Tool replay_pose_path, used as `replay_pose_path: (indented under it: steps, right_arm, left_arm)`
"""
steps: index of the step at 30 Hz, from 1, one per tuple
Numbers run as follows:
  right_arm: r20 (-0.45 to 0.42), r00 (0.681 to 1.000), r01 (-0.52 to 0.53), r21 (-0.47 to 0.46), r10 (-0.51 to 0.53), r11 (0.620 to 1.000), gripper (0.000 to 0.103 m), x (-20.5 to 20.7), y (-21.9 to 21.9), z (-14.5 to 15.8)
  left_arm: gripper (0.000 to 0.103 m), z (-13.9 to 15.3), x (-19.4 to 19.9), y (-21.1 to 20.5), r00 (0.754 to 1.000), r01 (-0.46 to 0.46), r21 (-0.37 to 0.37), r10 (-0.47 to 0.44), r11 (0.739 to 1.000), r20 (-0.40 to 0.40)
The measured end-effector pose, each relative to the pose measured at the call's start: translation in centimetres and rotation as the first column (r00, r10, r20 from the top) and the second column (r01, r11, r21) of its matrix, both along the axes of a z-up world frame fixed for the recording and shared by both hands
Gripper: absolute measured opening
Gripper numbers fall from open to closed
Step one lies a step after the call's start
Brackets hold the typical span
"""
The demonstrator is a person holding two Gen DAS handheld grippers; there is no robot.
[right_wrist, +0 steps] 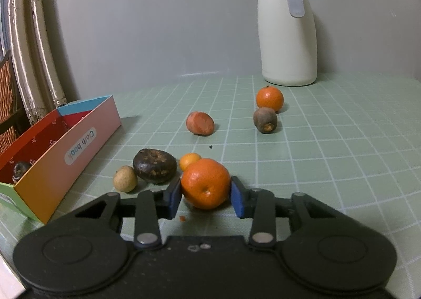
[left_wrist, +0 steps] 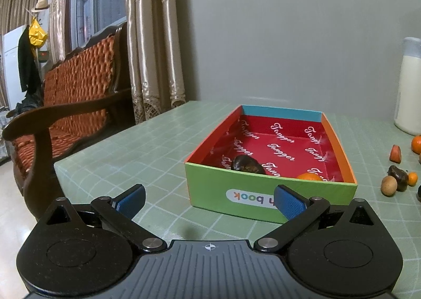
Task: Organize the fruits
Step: 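Carry the mandarin in the right tool into the red box and release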
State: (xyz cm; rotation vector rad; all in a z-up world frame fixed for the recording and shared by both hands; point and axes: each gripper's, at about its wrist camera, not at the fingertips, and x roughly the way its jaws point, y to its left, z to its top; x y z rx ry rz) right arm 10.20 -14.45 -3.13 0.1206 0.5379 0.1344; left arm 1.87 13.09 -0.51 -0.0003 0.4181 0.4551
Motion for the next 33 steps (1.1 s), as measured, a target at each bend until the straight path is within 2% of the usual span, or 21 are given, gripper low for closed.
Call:
replay_pose_path:
  steps: [14,20,26,33]
  right_arm:
    - [0.029,0.999,-0.030,0.015,0.030,0.999,0.037,-0.8,0.1,0.5]
    - [0.089,0.988,-0.128,0.032,0.125,0.991,0.037,-1.8,1.8,2.2]
    - [0.135,0.961,-0.252,0.072,0.241,0.965,0.037,-2.4,5.1,4.0]
    - [0.156,0.922,-0.368,0.057,0.355,0.928,0.037,-2.1,9.7,5.5]
  left_arm:
    - [0.103,0.1,-0.6,1.8,0.999,-0.048,-0.043,0.048,0.998,0.014]
    - [0.103,0.0,-0.9,2.8,0.996,-0.079,-0.073,0.081,0.994,0.026]
    - [0.103,-0.1,-1.4,4.3,0.993,-0.114,-0.100,0.117,0.988,0.025]
    - [0.103,-0.4,-2.3,6.2,0.986,-0.159,-0.134,0.163,0.978,0.025]
